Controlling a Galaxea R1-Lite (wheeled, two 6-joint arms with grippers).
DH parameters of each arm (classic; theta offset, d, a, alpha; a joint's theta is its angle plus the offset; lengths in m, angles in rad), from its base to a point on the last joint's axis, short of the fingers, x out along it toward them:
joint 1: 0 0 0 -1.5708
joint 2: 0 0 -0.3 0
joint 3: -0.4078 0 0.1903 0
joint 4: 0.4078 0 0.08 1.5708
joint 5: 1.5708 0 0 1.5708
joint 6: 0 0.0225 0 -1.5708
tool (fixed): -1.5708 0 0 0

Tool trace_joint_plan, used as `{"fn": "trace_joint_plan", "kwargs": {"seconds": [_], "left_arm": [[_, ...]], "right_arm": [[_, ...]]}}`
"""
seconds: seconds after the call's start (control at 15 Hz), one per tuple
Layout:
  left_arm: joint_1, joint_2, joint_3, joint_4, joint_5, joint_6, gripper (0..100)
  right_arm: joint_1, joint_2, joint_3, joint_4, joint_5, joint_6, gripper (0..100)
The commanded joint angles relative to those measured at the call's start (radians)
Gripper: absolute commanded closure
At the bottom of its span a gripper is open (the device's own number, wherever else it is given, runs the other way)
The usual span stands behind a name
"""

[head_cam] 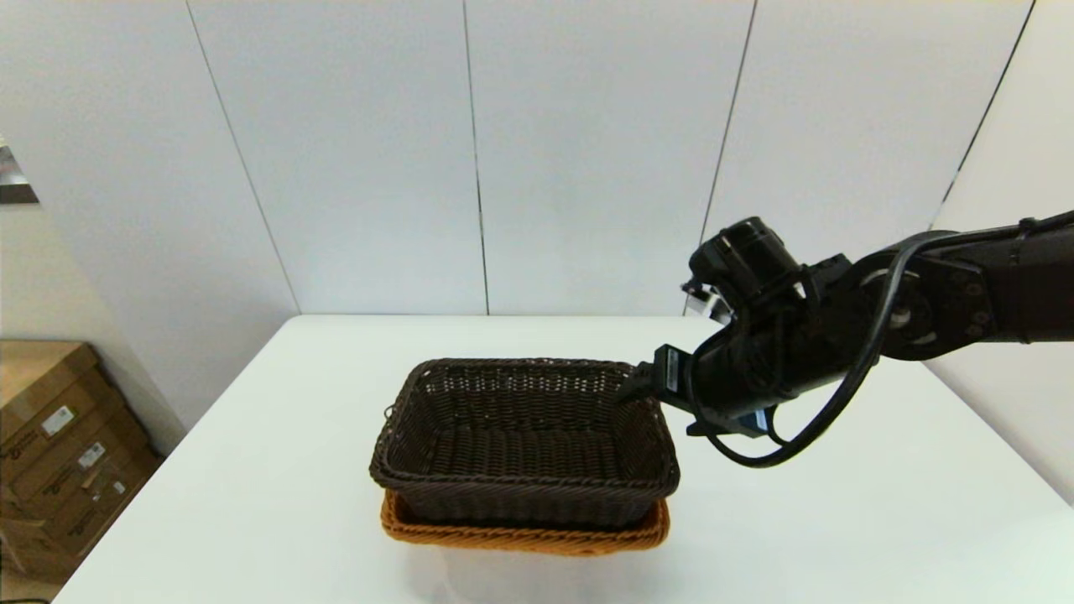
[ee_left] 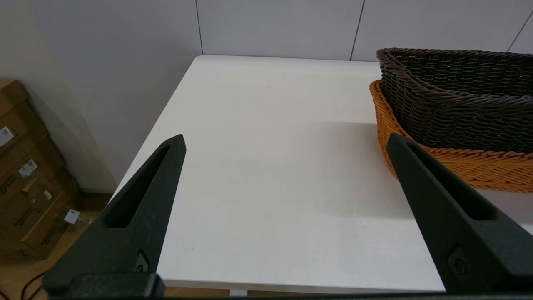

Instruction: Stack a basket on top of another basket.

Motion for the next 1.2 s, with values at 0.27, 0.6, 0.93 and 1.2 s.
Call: {"fn": "trace_joint_plan", "kwargs": {"seconds": [0.27,0.6,0.93,1.2], "left_arm": [[0.0,-0.001,0.0,-0.001,0.001,-0.001,0],[0.0,-0.001,0.0,-0.001,0.001,-0.007,0],[0.0,-0.001,0.0,-0.001,0.001,-0.007,0],[0.001,-0.001,0.0,-0.001,0.012,-0.01,0]], "right_arm": [[-0.195,-0.068,-0.108,0.136,0.082,-0.022,0],[-0.448,-0.214,-0.176,0.321,0.311,-0.172,0],[-0.476,-0.513,-0.056,0.542,0.467,-0.306,0],[-0.366,-0.82,0.114,0.544,0.457,-0.297,0]]}}
